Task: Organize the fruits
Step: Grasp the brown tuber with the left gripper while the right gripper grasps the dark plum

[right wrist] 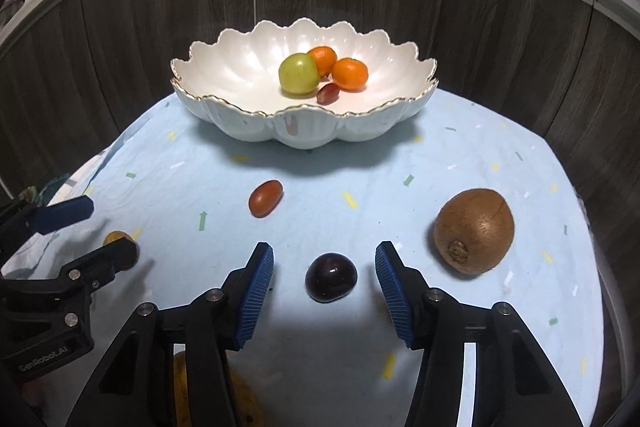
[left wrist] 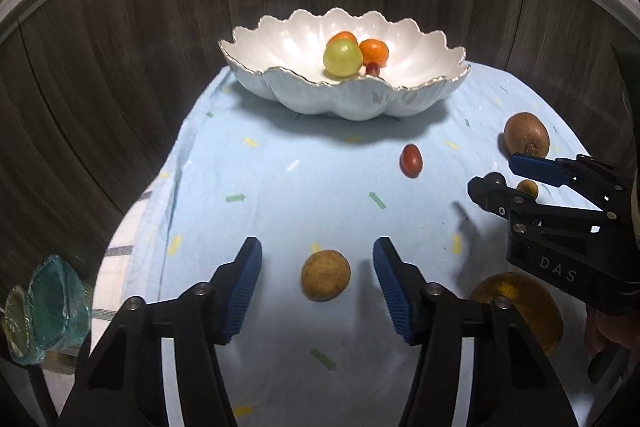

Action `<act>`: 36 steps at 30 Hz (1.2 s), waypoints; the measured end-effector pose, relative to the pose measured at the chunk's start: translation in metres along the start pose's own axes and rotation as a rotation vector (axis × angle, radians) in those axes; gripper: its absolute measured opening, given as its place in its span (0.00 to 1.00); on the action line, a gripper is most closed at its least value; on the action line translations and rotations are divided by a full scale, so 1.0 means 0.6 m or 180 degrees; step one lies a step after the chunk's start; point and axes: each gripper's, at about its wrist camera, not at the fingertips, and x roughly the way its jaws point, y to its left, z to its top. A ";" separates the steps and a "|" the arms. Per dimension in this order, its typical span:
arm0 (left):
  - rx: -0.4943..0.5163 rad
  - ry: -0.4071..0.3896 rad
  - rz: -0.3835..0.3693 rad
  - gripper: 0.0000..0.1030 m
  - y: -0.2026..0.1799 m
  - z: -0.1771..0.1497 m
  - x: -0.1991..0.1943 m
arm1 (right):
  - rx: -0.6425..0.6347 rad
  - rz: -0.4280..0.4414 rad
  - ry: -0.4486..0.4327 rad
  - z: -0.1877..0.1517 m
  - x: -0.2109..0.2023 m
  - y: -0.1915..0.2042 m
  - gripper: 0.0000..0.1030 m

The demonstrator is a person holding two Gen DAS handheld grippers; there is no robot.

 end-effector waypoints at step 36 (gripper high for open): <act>0.0004 -0.0059 -0.0087 0.25 -0.003 0.005 -0.019 | 0.0123 0.0092 0.0042 0.010 -0.028 0.005 0.29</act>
